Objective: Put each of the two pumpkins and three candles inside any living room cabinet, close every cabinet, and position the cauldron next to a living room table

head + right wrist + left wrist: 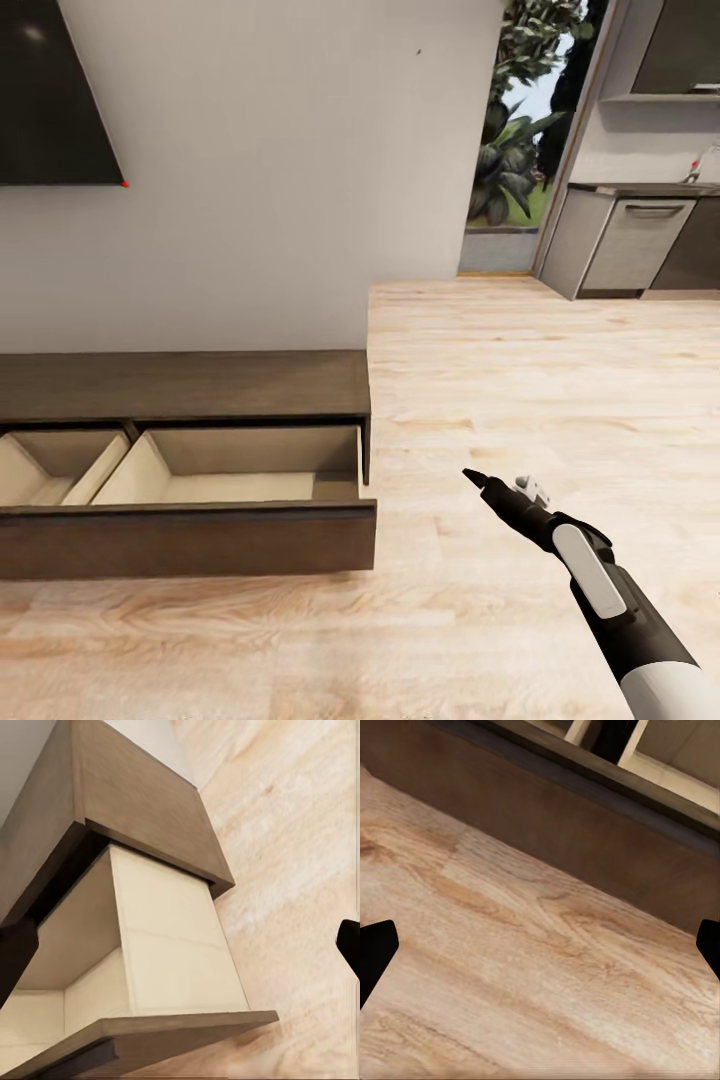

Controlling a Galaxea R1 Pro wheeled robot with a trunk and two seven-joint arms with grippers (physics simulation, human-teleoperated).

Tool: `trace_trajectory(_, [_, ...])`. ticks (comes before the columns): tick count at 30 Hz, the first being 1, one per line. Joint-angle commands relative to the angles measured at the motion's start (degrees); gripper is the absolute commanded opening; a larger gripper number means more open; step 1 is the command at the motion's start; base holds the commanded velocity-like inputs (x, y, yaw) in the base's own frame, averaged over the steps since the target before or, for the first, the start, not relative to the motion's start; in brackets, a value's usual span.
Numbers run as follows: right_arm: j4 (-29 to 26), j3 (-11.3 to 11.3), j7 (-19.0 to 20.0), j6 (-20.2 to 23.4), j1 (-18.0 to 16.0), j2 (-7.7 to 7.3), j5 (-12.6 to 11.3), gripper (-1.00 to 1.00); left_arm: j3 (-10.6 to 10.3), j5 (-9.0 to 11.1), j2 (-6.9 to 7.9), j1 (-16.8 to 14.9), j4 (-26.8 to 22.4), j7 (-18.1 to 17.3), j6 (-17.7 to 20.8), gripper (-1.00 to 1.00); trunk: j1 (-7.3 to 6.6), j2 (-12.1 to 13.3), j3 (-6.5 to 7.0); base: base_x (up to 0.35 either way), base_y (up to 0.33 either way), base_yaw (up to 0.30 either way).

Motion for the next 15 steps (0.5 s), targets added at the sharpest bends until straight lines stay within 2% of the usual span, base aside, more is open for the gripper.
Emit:
trace_trajectory(1, [-0.01, 0.06, 0.01, 0.1, -0.03, -0.03, -0.13, 1.0, 0.13, -0.55, -0.02, -0.07, -0.25, -0.59, 0.24, 1.0, -0.03, -0.02, -0.05, -0.126, 0.0, 0.0])
trace_trajectory(8, [0.08, -0.05, 0.01, 0.07, -0.03, -0.05, -0.13, 1.0, 0.17, -0.4, -0.11, -0.07, -0.73, -0.66, 0.23, 1.0, -0.03, -0.02, -0.05, -0.028, 0.0, 0.114])
trace_trajectory(15, [0.08, -0.12, 0.01, 0.06, -0.03, -0.05, -0.13, 1.0, 0.16, -0.68, -0.34, -0.07, -0.89, -0.68, 0.22, 1.0, -0.03, -0.02, -0.05, -0.001, 0.0, 0.251])
